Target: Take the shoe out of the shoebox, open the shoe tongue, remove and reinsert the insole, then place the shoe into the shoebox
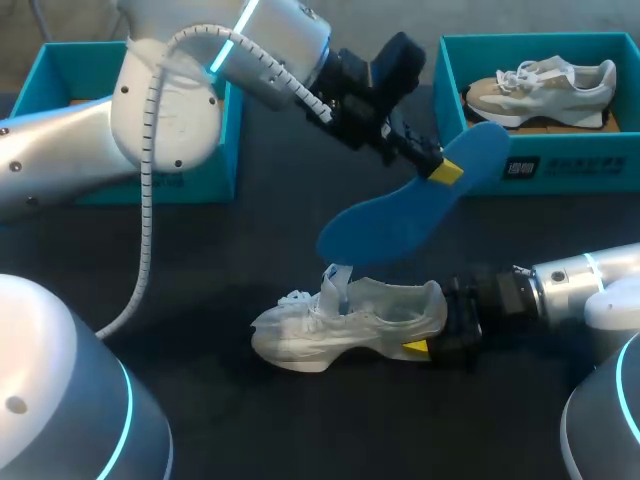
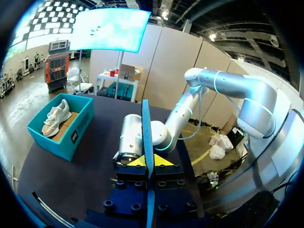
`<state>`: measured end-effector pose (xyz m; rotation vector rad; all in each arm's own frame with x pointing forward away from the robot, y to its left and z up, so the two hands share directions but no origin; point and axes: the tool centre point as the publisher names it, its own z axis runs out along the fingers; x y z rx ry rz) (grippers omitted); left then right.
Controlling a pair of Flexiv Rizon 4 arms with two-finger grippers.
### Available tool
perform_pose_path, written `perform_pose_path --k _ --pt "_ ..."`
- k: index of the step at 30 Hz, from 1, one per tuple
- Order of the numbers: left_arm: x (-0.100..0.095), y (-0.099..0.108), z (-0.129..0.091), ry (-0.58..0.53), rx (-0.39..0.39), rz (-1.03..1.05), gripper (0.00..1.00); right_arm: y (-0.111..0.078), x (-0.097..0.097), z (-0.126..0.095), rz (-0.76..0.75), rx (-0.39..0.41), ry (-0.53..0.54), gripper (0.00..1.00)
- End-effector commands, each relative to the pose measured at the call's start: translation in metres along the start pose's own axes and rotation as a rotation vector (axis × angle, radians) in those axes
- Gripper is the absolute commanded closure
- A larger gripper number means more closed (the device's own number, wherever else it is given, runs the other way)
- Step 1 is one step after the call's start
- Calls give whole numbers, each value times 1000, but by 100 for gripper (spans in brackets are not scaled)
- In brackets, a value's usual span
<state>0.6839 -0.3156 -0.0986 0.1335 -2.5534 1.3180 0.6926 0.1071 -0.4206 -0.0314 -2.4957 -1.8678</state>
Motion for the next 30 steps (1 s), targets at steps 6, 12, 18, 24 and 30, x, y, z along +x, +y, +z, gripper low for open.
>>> perform_pose_path --k 6,12,18,24,30 --pt "12 -11 -13 7 98 -2 100 -1 2 2 0 4 -1 100" --pt "41 -39 -41 11 239 -80 100 -1 2 2 0 4 -1 100" --pt "66 -64 -68 30 333 -75 100 -1 2 2 0 4 -1 100" --pt "76 -79 -93 28 468 -89 100 -1 2 2 0 4 -1 100" --pt "83 -99 -121 251 513 -96 100 -1 2 2 0 4 -1 100"
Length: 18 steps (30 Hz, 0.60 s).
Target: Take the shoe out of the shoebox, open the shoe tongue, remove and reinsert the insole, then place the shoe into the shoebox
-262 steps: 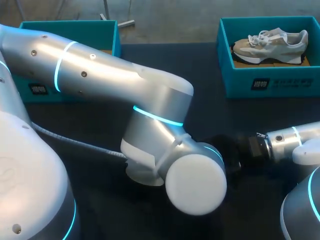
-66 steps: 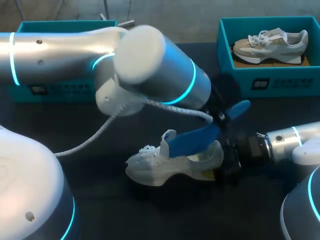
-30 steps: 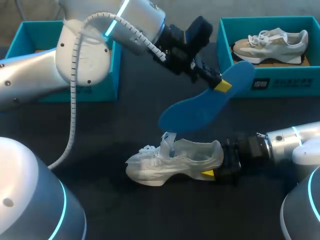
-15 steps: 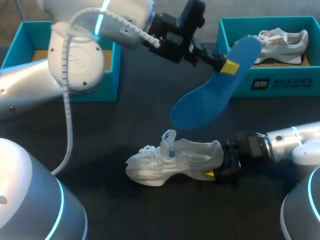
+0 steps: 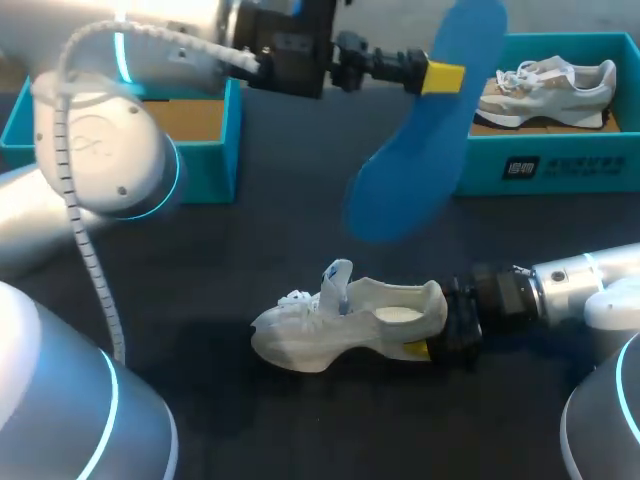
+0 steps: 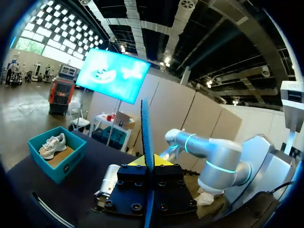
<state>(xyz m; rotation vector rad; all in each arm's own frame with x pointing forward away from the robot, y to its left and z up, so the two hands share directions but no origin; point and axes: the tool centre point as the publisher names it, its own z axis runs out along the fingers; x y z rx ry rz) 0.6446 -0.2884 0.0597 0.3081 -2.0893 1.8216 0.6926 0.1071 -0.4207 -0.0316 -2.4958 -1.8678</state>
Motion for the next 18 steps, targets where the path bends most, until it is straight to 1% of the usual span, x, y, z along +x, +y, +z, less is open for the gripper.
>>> perform_pose_path --k 1,13,16,18 --pt "2 -6 -17 175 25 -23 100 -1 2 2 0 4 -1 100" --pt "2 -6 -17 175 25 -23 100 -1 2 2 0 4 -1 100" --pt "12 -11 -34 132 102 -3 100 -1 2 2 0 4 -1 100" --pt "17 -12 -44 115 123 2 100 -1 2 2 0 4 -1 100"
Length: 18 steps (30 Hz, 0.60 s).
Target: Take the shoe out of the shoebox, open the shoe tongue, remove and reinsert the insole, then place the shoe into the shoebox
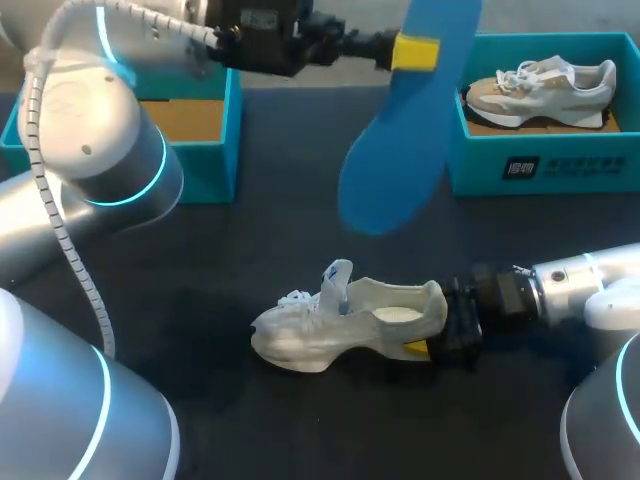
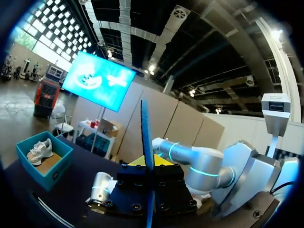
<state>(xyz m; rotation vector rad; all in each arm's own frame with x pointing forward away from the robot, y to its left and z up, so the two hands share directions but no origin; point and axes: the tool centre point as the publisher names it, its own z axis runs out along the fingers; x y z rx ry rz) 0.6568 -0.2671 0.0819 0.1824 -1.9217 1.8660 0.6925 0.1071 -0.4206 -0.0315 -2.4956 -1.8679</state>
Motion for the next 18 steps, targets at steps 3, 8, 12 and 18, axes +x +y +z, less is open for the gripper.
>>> perform_pose_path --k 3,8,12,18 --pt "26 5 -29 -65 69 -2 100 -1 1 2 0 4 -1 100" --pt "27 1 -50 -70 84 -24 100 -1 1 2 0 4 -1 100" --pt "25 -4 -67 -39 87 -66 100 -1 1 2 0 4 -1 100" --pt "34 -5 -79 -32 69 -69 100 -1 1 2 0 4 -1 100"
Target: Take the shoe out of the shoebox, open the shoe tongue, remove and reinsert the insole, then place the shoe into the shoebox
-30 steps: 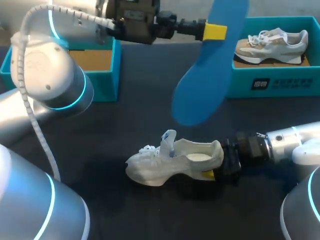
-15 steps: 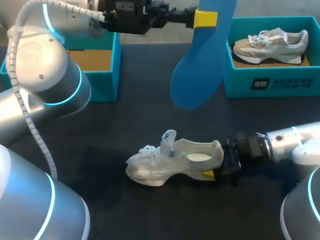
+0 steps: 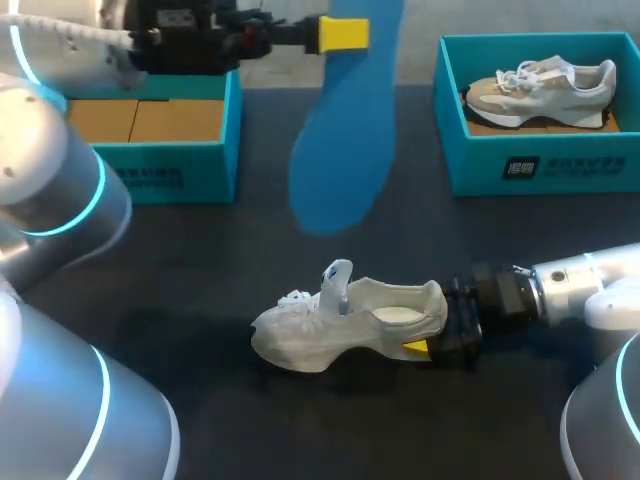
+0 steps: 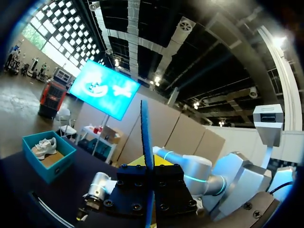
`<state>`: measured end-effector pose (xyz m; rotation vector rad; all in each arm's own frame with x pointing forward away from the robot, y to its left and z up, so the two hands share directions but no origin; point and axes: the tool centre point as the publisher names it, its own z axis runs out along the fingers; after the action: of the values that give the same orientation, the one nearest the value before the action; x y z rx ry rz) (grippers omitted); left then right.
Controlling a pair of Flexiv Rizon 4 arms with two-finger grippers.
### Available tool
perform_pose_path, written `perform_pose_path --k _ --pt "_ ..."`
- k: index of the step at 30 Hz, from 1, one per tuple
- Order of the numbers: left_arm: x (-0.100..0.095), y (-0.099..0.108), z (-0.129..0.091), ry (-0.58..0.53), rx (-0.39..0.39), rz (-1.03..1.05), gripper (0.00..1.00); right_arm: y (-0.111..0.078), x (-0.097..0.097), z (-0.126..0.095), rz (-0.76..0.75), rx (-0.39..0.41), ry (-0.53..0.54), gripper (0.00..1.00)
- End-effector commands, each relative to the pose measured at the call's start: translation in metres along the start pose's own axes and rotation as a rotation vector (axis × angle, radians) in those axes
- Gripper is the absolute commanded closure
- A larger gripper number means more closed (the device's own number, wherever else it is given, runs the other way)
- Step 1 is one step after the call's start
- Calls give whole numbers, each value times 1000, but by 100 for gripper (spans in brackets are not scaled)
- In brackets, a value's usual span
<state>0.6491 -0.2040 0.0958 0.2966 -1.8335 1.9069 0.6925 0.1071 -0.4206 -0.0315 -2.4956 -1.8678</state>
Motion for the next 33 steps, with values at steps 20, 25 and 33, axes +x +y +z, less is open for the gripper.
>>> perform_pose_path --k 20,25,33 --pt "30 3 -33 16 40 -85 100 -1 1 2 0 4 -1 100" --pt "33 5 -29 43 29 -127 100 -1 1 2 0 4 -1 100" --pt "35 5 -28 61 25 -136 100 -1 1 2 0 4 -1 100"
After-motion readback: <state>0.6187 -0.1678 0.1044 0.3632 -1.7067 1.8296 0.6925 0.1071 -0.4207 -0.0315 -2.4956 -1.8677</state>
